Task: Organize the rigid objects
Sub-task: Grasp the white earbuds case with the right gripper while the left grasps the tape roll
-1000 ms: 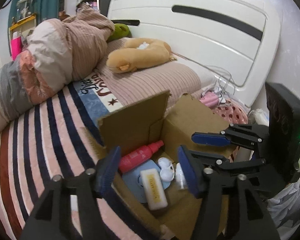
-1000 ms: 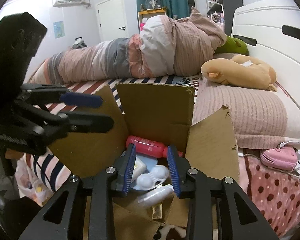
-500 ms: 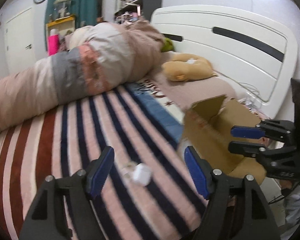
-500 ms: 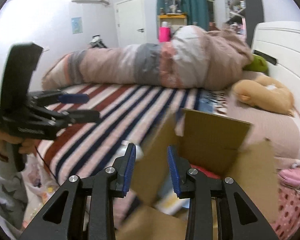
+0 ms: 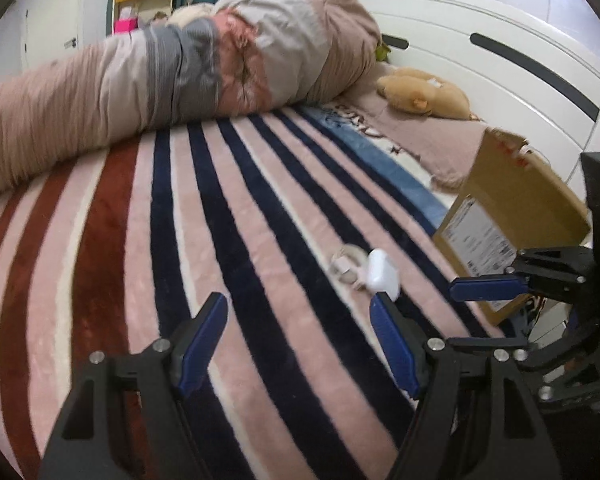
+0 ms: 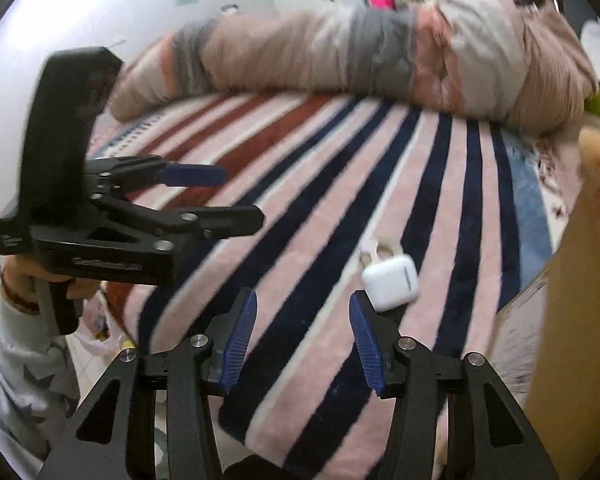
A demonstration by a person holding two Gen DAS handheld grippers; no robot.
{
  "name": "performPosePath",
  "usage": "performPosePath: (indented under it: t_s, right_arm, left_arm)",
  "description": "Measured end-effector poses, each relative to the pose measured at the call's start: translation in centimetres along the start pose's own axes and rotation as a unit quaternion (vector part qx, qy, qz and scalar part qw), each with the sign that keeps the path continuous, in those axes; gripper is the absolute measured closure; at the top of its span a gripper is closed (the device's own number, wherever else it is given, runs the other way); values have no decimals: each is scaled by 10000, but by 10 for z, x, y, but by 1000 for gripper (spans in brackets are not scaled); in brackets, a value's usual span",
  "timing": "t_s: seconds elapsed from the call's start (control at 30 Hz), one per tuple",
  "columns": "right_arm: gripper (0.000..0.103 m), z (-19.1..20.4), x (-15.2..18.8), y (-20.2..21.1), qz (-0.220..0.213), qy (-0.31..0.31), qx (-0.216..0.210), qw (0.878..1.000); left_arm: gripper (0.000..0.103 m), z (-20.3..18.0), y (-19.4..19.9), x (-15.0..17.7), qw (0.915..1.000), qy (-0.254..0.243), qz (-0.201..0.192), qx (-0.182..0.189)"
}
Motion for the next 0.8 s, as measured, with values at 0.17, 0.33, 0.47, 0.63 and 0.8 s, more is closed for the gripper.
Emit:
performPosePath:
  t_s: [0.17, 0.33, 0.47, 0.63, 0.8]
  right_arm:
    - [47, -29, -4, -42, 103, -305, 672, 9972]
    - [40, -56, -12, -71, -17, -409, 921, 9949]
    - [50, -68, -17, -88, -123, -256, 966, 9949]
    - [50, -69, -9, -73, -239, -365, 1177, 9921]
    - [50, -61, 2, -68, 5, -43, 1595, 9872]
  left_arm:
    - [33, 9, -37, 2, 9995, 22, 88, 292]
    - [33, 2, -76, -3, 9980, -98, 211, 589]
    - [33, 0, -96, -8, 9972, -86, 254, 701]
    - [33, -8, -105, -13, 9957, -199, 239, 878]
    - [33, -19, -114, -21, 9893, -241, 130, 1436]
Point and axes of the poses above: each gripper's, at about its wrist camera, not at the fingertips, and y roughly against the way its jaws point, z to its left, x to its underside, the point moved 1 cm from there along -y, roughly the way its jaws point, and after that the axes turned 11 degrees about -y, right-handed, at the moved point
